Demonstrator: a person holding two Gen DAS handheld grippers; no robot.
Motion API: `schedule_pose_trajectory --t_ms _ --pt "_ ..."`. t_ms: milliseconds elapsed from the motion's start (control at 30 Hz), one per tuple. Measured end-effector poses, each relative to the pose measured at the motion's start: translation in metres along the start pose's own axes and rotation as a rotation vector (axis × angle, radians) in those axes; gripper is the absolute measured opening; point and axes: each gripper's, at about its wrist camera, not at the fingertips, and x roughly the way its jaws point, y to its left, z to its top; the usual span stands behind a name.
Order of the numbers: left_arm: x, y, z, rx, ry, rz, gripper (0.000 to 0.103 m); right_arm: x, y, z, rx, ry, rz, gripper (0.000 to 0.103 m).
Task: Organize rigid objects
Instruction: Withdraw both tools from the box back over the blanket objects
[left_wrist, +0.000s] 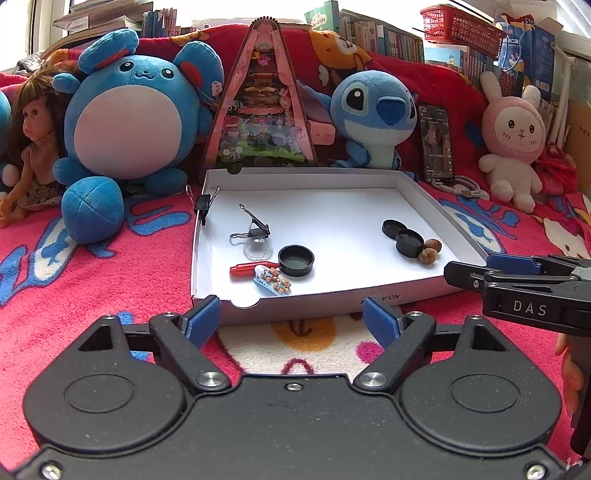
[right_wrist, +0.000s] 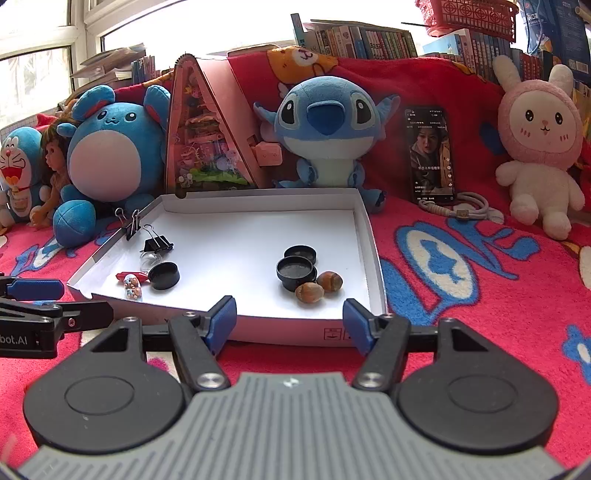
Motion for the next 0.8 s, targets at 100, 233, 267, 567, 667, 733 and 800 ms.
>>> schedule_pose_trajectory --t_ms 100,233,267,567,667,733,800 --pt "-0.005 0.001 -0.004 -0.003 0.002 -0.004 0.084 -0.005 0.000 -0.004 -0.003 -0.004 0.008 0.081" --pt "-0.013 0.001 -0.010 -0.010 0.001 -0.015 0.084 -0.013 0.002 -0.009 -0.017 -0.014 0.012 0.084" --pt "-0.015 0.000 -0.012 -0.010 -0.001 -0.016 0.084 -0.015 0.003 -0.010 -0.021 -0.017 0.012 0.085" --pt "-0.033 -0.001 -0.031 0.002 -0.019 -0.002 0.085 -0.035 0.010 -0.029 -0.053 -0.040 0.014 0.089" --pt "-0.037 -0.002 -0.039 0.007 -0.017 0.004 0.085 -0.040 0.014 -0.037 -0.072 -0.043 0.012 0.090" --pt "-0.039 -0.003 -0.044 0.010 -0.014 0.007 0.086 -0.043 0.017 -0.043 -0.082 -0.045 0.014 0.090" --pt "-0.041 -0.003 -0.050 0.016 -0.013 0.012 0.086 -0.046 0.019 -0.048 -0.089 -0.048 0.014 0.092"
